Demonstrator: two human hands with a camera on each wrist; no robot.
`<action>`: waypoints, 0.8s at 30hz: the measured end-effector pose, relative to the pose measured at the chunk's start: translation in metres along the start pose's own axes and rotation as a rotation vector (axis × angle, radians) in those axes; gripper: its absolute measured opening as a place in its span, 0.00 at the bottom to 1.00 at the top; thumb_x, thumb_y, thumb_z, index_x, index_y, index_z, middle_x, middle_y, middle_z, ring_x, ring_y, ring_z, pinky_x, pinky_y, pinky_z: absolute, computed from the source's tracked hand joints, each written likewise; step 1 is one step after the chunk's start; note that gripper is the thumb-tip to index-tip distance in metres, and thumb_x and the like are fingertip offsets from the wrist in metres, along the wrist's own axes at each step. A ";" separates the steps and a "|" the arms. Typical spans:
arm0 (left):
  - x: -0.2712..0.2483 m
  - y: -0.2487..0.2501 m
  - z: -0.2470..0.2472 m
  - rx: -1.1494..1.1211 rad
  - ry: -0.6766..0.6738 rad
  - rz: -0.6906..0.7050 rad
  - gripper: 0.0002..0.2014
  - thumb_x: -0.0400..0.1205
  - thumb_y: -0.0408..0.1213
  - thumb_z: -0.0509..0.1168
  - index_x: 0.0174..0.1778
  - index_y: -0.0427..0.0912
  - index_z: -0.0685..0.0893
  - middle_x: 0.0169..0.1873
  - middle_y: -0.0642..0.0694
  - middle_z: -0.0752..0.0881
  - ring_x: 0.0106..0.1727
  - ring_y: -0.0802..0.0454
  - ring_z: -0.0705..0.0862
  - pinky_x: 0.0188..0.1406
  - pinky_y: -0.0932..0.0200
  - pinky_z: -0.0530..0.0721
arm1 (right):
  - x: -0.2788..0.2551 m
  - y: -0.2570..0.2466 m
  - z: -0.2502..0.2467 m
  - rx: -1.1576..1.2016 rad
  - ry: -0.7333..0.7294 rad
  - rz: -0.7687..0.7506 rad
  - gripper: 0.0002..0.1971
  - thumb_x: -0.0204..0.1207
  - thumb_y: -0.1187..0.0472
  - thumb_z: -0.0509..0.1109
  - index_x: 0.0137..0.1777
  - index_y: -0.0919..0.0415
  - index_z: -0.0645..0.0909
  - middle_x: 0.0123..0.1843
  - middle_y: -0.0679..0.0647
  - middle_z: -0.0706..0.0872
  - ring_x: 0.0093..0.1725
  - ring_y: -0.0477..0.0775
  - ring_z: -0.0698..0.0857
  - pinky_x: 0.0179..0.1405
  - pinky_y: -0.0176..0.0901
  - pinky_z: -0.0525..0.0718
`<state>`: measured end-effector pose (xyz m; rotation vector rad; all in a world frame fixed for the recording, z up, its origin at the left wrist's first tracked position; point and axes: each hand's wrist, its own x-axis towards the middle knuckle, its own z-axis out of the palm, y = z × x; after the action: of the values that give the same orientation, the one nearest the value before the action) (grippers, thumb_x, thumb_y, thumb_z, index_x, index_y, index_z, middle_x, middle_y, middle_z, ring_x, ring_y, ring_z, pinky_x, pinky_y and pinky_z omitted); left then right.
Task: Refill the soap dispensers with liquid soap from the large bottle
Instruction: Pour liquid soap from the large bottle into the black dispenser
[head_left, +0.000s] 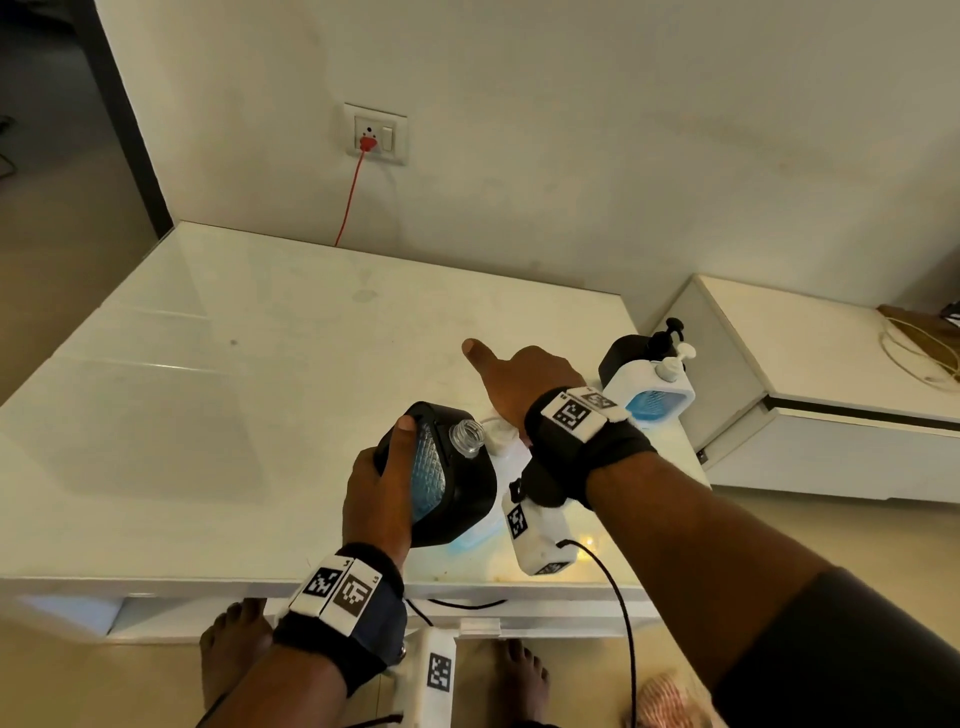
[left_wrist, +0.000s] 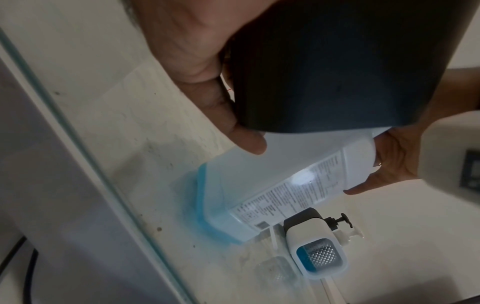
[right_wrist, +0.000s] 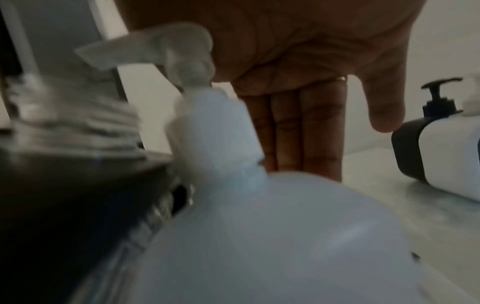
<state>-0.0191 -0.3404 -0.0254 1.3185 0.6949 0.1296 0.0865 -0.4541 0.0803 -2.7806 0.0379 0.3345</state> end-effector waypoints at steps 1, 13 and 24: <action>0.001 0.000 0.000 0.004 0.003 -0.002 0.55 0.57 0.86 0.56 0.66 0.44 0.83 0.57 0.43 0.89 0.58 0.40 0.88 0.67 0.36 0.86 | 0.000 -0.001 -0.003 0.012 -0.031 -0.009 0.40 0.75 0.22 0.46 0.32 0.58 0.78 0.33 0.57 0.84 0.39 0.61 0.84 0.50 0.50 0.81; 0.004 -0.003 0.001 -0.028 0.005 -0.013 0.53 0.59 0.85 0.59 0.66 0.45 0.85 0.57 0.42 0.90 0.57 0.42 0.89 0.62 0.40 0.89 | 0.002 0.003 0.013 0.033 0.142 -0.003 0.29 0.79 0.28 0.54 0.34 0.54 0.72 0.40 0.54 0.82 0.46 0.61 0.83 0.52 0.52 0.80; 0.004 -0.005 0.002 -0.034 -0.004 0.000 0.47 0.69 0.82 0.62 0.68 0.44 0.82 0.57 0.42 0.88 0.58 0.41 0.88 0.58 0.45 0.88 | -0.006 0.000 -0.002 0.037 0.026 -0.011 0.37 0.76 0.22 0.49 0.32 0.56 0.77 0.33 0.53 0.81 0.39 0.57 0.82 0.44 0.49 0.76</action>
<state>-0.0160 -0.3417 -0.0315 1.2861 0.6871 0.1383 0.0815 -0.4548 0.0834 -2.7473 0.0351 0.2916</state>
